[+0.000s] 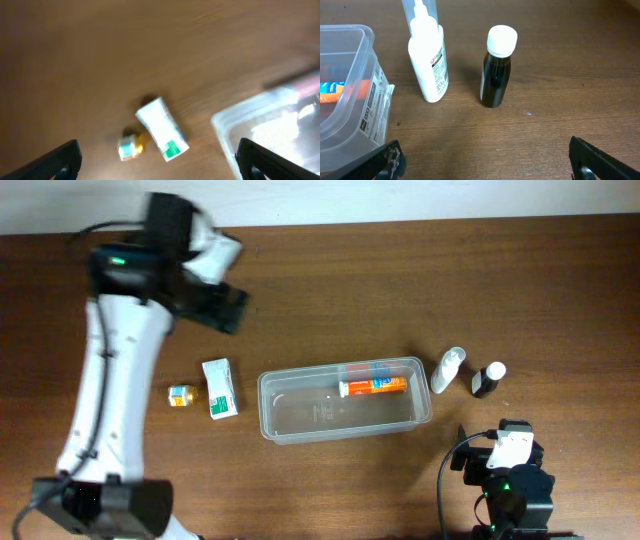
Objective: Pack container
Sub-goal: 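Release the tube and move the left gripper to the amber pill bottle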
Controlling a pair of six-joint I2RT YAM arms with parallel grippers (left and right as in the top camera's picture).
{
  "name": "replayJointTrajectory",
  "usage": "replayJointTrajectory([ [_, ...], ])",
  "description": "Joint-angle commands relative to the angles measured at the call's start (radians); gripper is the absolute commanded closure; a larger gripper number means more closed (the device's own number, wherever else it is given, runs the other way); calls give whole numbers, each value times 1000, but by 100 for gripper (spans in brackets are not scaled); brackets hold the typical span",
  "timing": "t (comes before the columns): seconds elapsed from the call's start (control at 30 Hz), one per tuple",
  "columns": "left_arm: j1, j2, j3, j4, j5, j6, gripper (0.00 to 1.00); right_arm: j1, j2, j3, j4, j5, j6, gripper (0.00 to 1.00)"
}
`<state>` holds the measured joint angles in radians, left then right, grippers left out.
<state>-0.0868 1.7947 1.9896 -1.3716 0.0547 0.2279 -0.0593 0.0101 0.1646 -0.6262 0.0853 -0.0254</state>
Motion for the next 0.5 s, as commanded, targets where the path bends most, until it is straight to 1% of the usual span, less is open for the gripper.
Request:
replayJointTrajectory([
  [0.0,120,85,-45,-36,36,-198,1,-8,-7,-8,2,2,11,1],
  [0.13,190,156,-106,-43,35,-211,2,-8,-7,-8,2,1,11,2],
  [0.23,217,212,-163,-24,35,-211,3,-8,-7,-8,2,1,11,2],
  [0.3,229,248,-206,-5,35,-211,9,-8,-7,-8,2,1,11,2],
  [0.33,232,258,-221,2,35,-211,19,-8,-7,-8,2,2,11,2],
  [0.37,234,274,-249,16,34,-214,24,-8,-7,-8,2,2,11,2],
  [0.4,237,283,-265,26,32,-214,26,-8,-7,-8,2,2,11,2],
  [0.47,241,293,-300,50,27,-217,27,-8,-7,-8,2,1,11,2],
])
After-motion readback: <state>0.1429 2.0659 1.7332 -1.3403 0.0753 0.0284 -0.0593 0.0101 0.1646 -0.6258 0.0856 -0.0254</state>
